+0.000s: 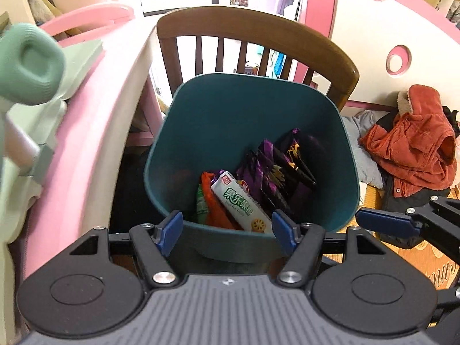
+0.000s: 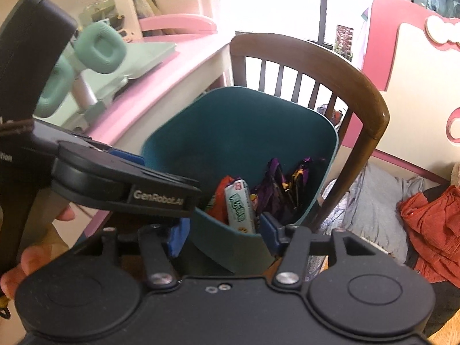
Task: Collect trash
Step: 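Lower both tools back down to the trash under the chair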
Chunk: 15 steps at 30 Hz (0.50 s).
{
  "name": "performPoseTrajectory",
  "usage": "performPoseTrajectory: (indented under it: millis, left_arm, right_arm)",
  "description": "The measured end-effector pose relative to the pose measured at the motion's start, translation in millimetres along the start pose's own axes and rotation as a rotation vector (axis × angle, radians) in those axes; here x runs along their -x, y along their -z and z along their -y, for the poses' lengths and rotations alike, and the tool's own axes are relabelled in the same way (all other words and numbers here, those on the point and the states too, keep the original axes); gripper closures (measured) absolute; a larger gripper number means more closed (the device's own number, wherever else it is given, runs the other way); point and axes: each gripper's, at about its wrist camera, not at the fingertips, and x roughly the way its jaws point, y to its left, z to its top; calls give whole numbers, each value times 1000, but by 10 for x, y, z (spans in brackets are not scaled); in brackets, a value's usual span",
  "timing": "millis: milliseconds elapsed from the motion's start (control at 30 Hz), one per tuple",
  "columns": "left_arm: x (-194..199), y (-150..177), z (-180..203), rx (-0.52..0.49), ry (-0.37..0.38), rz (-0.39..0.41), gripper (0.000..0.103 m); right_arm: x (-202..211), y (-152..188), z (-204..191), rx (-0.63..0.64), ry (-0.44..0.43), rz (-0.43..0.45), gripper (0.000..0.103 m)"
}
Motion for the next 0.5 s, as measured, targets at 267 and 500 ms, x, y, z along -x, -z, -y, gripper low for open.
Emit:
performPoseTrajectory:
  millis: [267, 500]
  left_arm:
    - [442, 265, -106, -7, -8, 54, 35]
    - [716, 622, -248, 16, -8, 81, 24]
  right_arm:
    - [278, 177, -171, -11, -35, 42, 43]
    - [401, 401, -352, -11, -73, 54, 35]
